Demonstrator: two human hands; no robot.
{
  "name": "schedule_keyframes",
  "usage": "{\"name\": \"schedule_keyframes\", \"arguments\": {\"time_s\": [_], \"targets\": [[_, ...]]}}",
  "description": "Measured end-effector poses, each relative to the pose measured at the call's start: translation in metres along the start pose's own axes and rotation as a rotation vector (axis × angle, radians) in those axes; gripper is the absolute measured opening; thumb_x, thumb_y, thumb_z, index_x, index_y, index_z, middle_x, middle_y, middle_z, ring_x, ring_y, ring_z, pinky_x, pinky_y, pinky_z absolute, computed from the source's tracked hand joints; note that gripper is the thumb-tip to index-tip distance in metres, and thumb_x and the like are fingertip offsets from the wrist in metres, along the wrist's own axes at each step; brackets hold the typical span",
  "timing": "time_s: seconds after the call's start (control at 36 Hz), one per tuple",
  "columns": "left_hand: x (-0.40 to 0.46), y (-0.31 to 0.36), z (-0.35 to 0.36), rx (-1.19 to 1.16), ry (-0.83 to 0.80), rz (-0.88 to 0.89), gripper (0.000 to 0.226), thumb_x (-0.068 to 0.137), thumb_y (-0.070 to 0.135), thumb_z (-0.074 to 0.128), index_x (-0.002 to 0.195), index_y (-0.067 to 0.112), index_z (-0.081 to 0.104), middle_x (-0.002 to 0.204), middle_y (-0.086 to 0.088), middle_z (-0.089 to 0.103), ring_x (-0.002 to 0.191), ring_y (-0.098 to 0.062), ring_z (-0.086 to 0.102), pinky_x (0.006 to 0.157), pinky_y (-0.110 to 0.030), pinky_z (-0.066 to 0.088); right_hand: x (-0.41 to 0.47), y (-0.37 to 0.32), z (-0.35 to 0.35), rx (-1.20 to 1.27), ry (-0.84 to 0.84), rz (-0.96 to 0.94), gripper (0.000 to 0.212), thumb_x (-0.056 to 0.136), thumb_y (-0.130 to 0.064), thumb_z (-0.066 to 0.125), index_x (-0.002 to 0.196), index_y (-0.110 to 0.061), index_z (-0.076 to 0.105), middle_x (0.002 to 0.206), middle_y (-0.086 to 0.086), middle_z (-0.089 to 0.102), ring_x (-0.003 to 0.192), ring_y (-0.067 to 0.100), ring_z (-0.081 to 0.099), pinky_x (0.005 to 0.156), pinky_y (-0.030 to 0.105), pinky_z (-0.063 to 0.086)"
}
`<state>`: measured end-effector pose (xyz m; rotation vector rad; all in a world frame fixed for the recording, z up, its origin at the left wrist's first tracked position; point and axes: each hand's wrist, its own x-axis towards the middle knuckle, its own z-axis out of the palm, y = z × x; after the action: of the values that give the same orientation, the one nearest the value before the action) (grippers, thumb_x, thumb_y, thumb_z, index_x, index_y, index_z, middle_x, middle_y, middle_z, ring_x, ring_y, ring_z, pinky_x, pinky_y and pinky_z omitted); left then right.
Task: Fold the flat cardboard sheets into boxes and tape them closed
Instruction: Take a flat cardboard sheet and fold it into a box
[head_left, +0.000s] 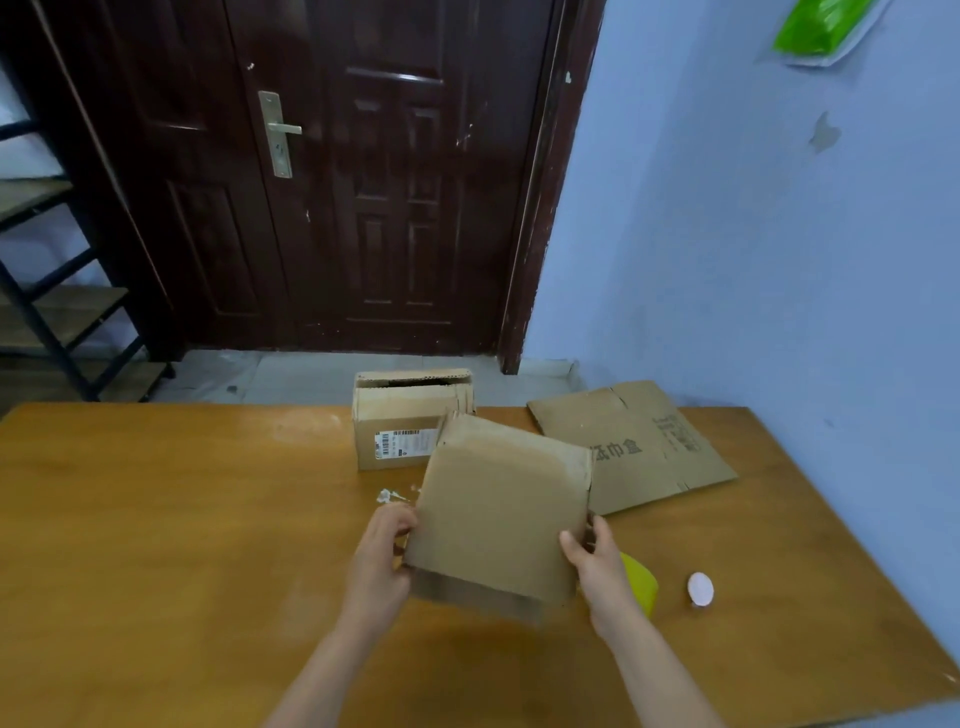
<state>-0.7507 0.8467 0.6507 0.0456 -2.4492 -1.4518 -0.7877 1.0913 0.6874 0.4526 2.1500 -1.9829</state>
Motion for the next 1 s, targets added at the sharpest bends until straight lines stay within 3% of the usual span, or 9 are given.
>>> {"name": "schedule_keyframes", "arguments": {"time_s": [0.17,0.31,0.36,0.47,0.53,0.61,0.69,0.78,1.0], "targets": [[-0.014,-0.016,0.003,-0.008,-0.058,-0.048,0.085,0.071,-0.014,0.060,0.126,0.043,0.029,0.125,0.022,0.035,0.114,0.008,0.039,0.092,-0.020,0.042,0.000,0.016,0.012,0.008,0.014,-0.030,0.065,0.087,0.014,0.051,0.139,-0.018,0.030,0.127,0.003,0.047,0.117,0.020,0.047,0.093,0.033,0.043],[-0.031,-0.040,0.008,0.018,-0.200,-0.306,0.086,0.077,-0.005,0.064,0.145,0.016,0.015,0.128,0.007,0.023,0.119,-0.013,0.038,0.093,-0.016,0.037,0.001,0.029,0.031,-0.035,-0.004,-0.015,0.064,0.078,0.028,0.045,0.120,-0.019,0.036,0.108,-0.001,0.052,0.096,0.009,0.054,0.067,0.014,0.051],[-0.038,-0.049,0.007,0.056,-0.254,-0.394,0.083,0.081,0.000,0.064,0.145,0.012,0.012,0.132,0.001,0.023,0.123,-0.020,0.039,0.100,-0.025,0.035,0.002,0.037,0.038,-0.119,-0.013,0.023,0.056,0.080,0.024,0.047,0.116,-0.018,0.038,0.107,0.002,0.054,0.093,0.009,0.054,0.068,0.018,0.052],[-0.049,-0.057,0.003,0.126,-0.340,-0.509,0.087,0.085,0.010,0.064,0.146,0.016,0.001,0.132,0.000,0.025,0.100,-0.016,0.047,0.085,-0.032,0.044,0.006,0.062,0.040,-0.429,-0.010,0.003,0.037,0.088,0.006,0.051,0.121,-0.008,0.044,0.111,0.015,0.056,0.093,0.021,0.053,0.085,0.035,0.046],[-0.049,-0.059,0.001,0.135,-0.340,-0.515,0.088,0.085,0.008,0.063,0.146,0.017,0.001,0.128,0.003,0.026,0.101,-0.015,0.047,0.086,-0.033,0.044,0.009,0.067,0.042,-0.428,0.001,-0.068,0.012,0.098,-0.010,0.042,0.103,-0.008,0.053,0.102,0.013,0.057,0.088,0.019,0.052,0.084,0.035,0.042],[-0.044,-0.057,-0.002,0.097,-0.331,-0.542,0.081,0.086,0.004,0.059,0.145,0.021,0.006,0.128,0.005,0.028,0.108,-0.013,0.045,0.089,-0.028,0.041,0.011,0.066,0.045,-0.382,0.028,-0.050,0.021,0.101,-0.011,0.031,0.092,-0.012,0.050,0.099,0.010,0.052,0.087,0.017,0.049,0.079,0.030,0.043],[-0.037,-0.049,-0.007,0.087,-0.242,-0.558,0.058,0.086,-0.005,0.053,0.130,0.026,0.029,0.116,0.004,0.044,0.108,-0.018,0.050,0.089,-0.030,0.042,0.018,0.064,0.038,-0.505,-0.083,-0.047,0.025,0.093,0.004,0.044,0.111,-0.013,0.044,0.114,0.007,0.050,0.103,0.019,0.050,0.091,0.033,0.046],[-0.029,-0.044,-0.014,0.153,0.000,-0.549,0.038,0.081,-0.016,0.044,0.108,0.007,0.055,0.100,-0.007,0.059,0.102,-0.028,0.057,0.086,-0.037,0.046,0.017,0.053,0.025,-0.477,-0.037,-0.025,0.033,0.088,0.008,0.048,0.112,-0.014,0.051,0.114,0.004,0.058,0.103,0.015,0.055,0.084,0.026,0.048],[0.019,0.001,-0.024,-0.086,0.365,-0.433,0.016,0.094,0.004,0.043,0.095,0.010,0.057,0.091,-0.004,0.061,0.088,-0.022,0.056,0.075,-0.034,0.043,0.021,0.016,-0.015,-0.446,0.104,-0.226,0.011,0.095,-0.010,0.051,0.101,-0.016,0.058,0.101,0.002,0.061,0.095,0.014,0.056,0.072,0.014,0.040]]}}
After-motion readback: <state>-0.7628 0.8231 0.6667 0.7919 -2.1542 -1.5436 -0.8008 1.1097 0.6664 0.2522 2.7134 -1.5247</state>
